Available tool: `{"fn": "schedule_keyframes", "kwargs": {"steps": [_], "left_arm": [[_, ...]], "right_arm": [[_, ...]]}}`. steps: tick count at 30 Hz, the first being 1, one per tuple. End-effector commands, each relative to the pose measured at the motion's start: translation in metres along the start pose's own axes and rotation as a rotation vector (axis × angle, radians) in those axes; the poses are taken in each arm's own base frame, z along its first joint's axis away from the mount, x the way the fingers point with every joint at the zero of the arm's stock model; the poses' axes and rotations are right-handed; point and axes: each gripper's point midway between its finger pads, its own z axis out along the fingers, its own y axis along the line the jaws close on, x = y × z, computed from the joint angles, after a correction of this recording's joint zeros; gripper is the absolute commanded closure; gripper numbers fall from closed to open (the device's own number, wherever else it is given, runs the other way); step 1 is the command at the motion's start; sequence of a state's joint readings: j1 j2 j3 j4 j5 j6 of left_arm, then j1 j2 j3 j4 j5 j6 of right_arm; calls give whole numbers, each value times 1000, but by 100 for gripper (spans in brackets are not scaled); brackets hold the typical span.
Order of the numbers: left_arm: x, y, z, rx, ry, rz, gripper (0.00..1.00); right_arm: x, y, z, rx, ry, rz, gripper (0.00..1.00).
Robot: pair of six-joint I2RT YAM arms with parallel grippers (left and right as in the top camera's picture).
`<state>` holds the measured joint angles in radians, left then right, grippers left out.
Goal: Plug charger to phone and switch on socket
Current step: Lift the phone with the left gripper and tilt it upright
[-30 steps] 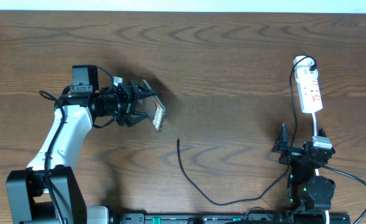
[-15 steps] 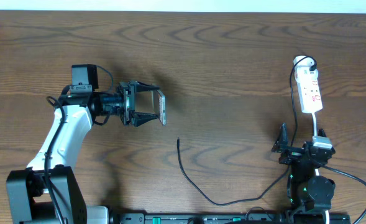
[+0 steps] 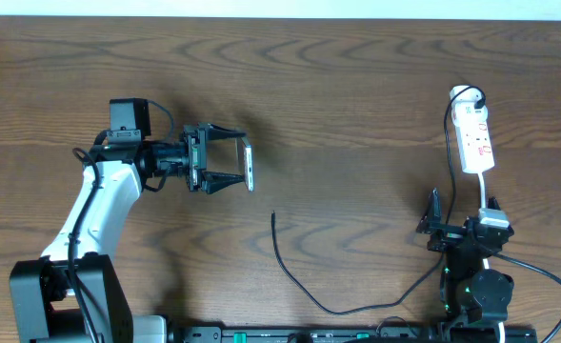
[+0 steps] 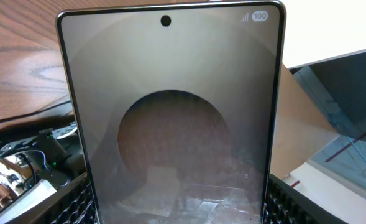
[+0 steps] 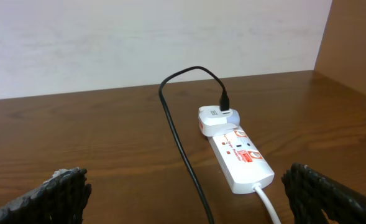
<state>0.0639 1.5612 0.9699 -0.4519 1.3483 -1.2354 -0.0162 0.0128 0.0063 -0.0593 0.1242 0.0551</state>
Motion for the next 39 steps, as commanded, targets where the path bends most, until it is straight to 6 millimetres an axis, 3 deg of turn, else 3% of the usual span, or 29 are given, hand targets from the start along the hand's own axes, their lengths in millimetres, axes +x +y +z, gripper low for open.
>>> {"fn": "schedule_keyframes", "kwargs": {"steps": [1,17,24,30,33,39], "left_arm": [[15,-8,-4,26,51,16,93],[2,-4,-4,5,-29,15,93],[-51,15,-14,-106,-345,69,93],[-92,57,-45,-296,-656,-26,93],[-99,70,-57,-357,-732,-59,92],[-98,76,-59,-378,-743,-78,93]], "right_arm": [[1,1,0,-2,3,-12,1],[1,1,0,-2,3,-12,1],[1,1,0,-2,2,-12,1],[1,1,0,-2,3,-12,1],[1,1,0,-2,3,-12,1],[-1,-6,0,37,-5,-12,1]]}}
